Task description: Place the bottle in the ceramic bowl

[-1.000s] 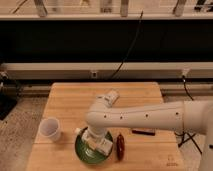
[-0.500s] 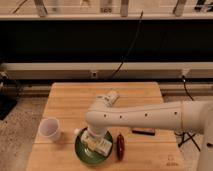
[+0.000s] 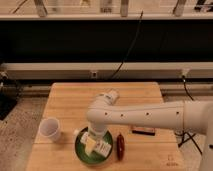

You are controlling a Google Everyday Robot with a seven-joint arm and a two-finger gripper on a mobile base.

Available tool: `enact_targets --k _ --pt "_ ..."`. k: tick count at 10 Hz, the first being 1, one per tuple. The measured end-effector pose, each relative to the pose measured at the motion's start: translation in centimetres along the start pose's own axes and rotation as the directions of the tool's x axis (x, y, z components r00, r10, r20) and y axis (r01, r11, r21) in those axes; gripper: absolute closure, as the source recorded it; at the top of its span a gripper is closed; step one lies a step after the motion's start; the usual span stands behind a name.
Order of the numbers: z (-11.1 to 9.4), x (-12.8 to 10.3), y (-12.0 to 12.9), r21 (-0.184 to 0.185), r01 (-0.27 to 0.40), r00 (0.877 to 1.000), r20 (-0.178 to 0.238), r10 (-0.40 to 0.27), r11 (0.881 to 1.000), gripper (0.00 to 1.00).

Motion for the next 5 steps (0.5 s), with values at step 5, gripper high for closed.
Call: enact_targets --k 5 --pt "-3.3 0.3 1.6 -0.022 0.008 1.0 -0.03 -0.009 1.0 0.2"
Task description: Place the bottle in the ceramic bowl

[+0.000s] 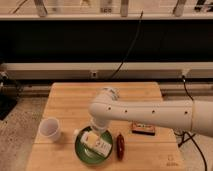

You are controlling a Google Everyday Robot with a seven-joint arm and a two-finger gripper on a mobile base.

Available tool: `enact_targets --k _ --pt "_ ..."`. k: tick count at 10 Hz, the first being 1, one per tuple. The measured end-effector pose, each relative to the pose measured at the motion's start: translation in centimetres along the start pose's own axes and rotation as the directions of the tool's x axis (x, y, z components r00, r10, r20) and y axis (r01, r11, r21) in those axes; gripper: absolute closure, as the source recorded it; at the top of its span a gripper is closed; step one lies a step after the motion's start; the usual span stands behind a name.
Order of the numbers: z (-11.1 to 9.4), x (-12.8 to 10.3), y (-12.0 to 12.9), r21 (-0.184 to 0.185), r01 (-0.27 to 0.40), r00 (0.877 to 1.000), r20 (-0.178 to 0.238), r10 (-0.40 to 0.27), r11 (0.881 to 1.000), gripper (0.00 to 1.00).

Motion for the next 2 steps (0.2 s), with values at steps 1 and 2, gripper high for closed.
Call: enact_targets --k 1,2 --pt "0.13 -0.2 -0.21 0.002 0.0 1.0 0.011 0.0 1.0 0.2" --pt "0.4 -0.22 -0.4 0.004 -0.001 1.0 0.012 0.001 1.0 0.2"
